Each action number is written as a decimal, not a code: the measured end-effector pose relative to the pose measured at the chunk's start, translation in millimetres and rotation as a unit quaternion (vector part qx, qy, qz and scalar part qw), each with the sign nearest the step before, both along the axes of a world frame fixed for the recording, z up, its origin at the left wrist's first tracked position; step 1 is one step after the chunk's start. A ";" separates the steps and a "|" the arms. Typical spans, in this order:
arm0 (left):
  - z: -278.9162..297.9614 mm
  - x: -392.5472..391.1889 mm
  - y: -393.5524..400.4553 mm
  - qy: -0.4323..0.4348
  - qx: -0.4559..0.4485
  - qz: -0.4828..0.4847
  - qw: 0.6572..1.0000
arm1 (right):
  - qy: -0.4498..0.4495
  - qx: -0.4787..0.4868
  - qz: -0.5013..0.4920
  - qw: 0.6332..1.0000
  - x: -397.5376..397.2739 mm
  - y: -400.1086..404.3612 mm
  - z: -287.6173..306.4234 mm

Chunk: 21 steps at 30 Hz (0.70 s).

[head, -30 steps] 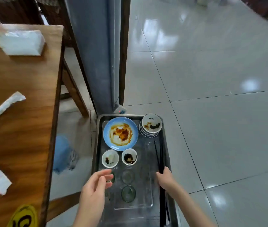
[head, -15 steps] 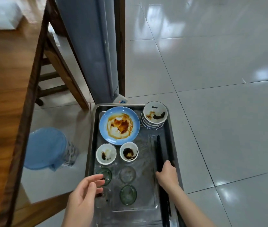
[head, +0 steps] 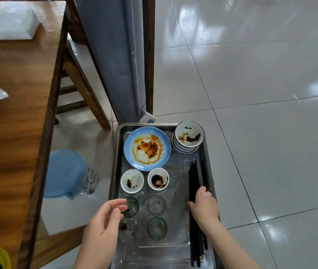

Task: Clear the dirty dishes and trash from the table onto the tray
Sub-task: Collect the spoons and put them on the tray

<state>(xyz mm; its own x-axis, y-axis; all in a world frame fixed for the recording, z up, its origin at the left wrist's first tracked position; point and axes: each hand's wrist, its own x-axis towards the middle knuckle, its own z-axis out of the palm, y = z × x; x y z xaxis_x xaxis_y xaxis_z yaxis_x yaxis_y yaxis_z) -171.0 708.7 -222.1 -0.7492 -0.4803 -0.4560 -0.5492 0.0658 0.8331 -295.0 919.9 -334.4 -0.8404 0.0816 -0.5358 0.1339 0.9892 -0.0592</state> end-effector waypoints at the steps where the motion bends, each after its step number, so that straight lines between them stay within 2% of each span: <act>1: 3.2 -0.6 0.1 0.000 -0.003 -0.002 1.000 | 0.002 -0.002 0.001 1.000 -0.8 0.6 4.6; 5: 24.7 -3.5 -0.1 -0.001 -0.003 -0.011 1.000 | 0.025 -0.041 0.025 0.999 -3.4 -0.4 39.3; 11: 80.5 -5.2 -8.8 0.007 -0.022 -0.078 0.997 | 0.072 -0.194 0.085 0.975 2.6 -18.5 132.9; 15: 126.9 5.7 -28.3 0.024 -0.035 -0.060 0.997 | 0.095 -0.291 0.138 0.942 5.2 -47.2 211.1; 21: 187.0 43.7 -88.7 0.035 -0.081 -0.015 0.996 | 0.099 -0.342 0.238 0.904 15.2 -105.4 311.5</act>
<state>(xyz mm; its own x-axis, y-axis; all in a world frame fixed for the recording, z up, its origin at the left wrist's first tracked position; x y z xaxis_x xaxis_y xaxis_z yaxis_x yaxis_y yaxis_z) -127.3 620.0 -35.0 -0.7917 -0.5204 -0.3200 -0.4856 0.2183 0.8465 -279.8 814.5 -22.9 -0.7780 -0.6078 -0.1591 -0.3774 0.6545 -0.6552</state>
